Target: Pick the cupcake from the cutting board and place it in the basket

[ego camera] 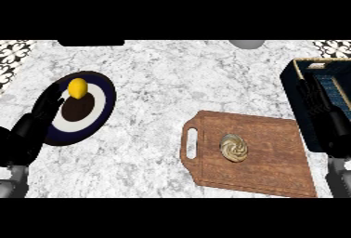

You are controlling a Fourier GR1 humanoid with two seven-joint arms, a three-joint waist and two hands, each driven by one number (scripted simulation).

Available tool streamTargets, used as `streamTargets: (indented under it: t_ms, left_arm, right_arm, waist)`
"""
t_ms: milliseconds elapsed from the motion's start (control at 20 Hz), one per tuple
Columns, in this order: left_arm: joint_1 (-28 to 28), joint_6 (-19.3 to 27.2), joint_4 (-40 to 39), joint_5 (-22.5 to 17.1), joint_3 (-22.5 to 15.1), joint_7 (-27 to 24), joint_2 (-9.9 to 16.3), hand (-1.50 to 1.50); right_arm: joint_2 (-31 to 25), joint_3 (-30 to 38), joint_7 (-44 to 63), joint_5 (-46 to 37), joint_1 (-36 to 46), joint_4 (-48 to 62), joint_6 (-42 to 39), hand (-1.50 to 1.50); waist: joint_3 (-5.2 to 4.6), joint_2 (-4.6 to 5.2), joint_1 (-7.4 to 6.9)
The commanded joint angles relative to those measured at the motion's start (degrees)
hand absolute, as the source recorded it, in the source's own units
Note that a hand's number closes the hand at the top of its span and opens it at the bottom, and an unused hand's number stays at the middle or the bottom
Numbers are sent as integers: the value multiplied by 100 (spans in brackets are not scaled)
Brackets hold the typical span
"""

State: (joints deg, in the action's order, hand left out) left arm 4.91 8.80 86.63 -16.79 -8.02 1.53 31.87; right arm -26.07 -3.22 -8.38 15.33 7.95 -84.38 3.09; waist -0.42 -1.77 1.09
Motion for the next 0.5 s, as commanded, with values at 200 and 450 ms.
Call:
streamTargets:
  t_ms: [200,450]
  left_arm:
    - [720,64,96,737,41,-405,182,0]
    - [725,-60,158,780,-320,-500,-72,0]
  right_arm:
    - [1503,-830,1150,-853,1093,-195,1821,150]
    - [2560,-1166,367,-378,1676,256,3629,150]
  waist:
    - [32,194,-183]
    - [36,242,-435]
